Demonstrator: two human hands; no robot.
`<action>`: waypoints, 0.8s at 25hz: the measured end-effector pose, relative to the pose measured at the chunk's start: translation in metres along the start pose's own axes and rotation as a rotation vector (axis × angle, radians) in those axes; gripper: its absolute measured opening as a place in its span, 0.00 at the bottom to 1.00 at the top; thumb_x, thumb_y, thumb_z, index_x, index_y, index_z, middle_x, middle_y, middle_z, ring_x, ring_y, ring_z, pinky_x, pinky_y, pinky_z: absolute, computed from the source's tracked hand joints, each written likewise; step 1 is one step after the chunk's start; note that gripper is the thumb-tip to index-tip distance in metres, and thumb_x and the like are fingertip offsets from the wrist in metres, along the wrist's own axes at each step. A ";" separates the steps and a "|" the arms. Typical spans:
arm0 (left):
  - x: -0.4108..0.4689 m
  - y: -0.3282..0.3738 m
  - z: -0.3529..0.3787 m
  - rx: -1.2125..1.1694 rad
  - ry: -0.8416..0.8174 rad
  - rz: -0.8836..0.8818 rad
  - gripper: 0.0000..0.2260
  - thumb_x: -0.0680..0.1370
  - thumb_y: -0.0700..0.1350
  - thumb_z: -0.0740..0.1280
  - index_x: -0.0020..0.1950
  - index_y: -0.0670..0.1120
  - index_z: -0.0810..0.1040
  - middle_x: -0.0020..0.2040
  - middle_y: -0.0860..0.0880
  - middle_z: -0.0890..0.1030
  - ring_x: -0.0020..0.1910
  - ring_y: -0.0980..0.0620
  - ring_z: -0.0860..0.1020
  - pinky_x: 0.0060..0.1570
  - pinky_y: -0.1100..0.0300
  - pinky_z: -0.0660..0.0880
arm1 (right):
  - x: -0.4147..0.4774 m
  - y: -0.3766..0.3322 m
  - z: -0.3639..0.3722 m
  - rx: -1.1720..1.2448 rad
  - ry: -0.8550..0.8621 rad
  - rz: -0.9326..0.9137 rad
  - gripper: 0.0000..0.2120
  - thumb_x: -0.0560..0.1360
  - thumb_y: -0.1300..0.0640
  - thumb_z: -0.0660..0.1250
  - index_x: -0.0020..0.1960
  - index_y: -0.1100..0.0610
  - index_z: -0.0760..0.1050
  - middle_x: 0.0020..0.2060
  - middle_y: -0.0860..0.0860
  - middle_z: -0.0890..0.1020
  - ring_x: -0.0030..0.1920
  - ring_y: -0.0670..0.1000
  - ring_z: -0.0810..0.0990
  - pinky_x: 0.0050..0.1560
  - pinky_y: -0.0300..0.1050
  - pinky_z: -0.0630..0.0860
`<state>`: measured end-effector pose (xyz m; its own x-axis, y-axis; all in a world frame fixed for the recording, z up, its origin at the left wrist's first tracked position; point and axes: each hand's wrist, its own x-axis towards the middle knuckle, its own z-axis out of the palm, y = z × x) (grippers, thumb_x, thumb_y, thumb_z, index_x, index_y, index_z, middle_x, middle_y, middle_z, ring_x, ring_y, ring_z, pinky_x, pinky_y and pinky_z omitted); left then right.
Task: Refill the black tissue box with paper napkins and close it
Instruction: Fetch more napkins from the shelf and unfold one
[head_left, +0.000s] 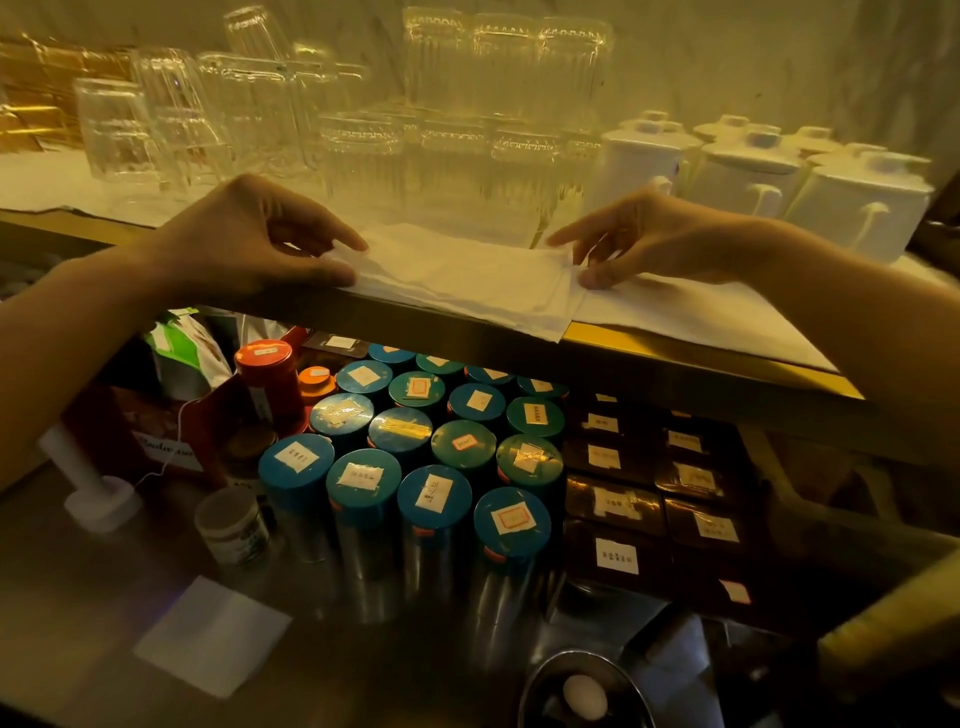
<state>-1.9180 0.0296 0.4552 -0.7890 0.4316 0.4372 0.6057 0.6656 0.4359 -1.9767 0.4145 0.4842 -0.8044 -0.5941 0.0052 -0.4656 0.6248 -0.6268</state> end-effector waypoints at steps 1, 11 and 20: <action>0.000 -0.001 -0.001 0.006 -0.013 -0.007 0.14 0.68 0.56 0.71 0.53 0.62 0.80 0.51 0.65 0.80 0.50 0.71 0.78 0.42 0.72 0.75 | 0.001 0.000 0.000 0.011 0.001 0.002 0.21 0.72 0.62 0.72 0.60 0.43 0.78 0.49 0.48 0.81 0.43 0.44 0.80 0.44 0.32 0.77; 0.006 -0.007 0.002 0.026 0.037 0.028 0.09 0.69 0.54 0.70 0.49 0.59 0.82 0.43 0.72 0.81 0.46 0.67 0.80 0.44 0.78 0.72 | 0.011 -0.004 0.003 -0.050 0.069 0.010 0.09 0.71 0.63 0.72 0.46 0.50 0.83 0.39 0.42 0.85 0.43 0.41 0.82 0.42 0.31 0.78; 0.003 -0.009 0.005 -0.012 0.128 0.010 0.09 0.71 0.48 0.72 0.50 0.54 0.82 0.44 0.63 0.81 0.43 0.68 0.81 0.43 0.77 0.73 | 0.017 -0.007 0.010 -0.017 0.138 -0.028 0.10 0.72 0.66 0.70 0.45 0.51 0.82 0.43 0.46 0.84 0.42 0.41 0.82 0.48 0.36 0.80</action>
<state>-1.9260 0.0275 0.4486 -0.7636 0.3565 0.5384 0.6154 0.6542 0.4397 -1.9828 0.3948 0.4807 -0.8333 -0.5371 0.1307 -0.4943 0.6181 -0.6112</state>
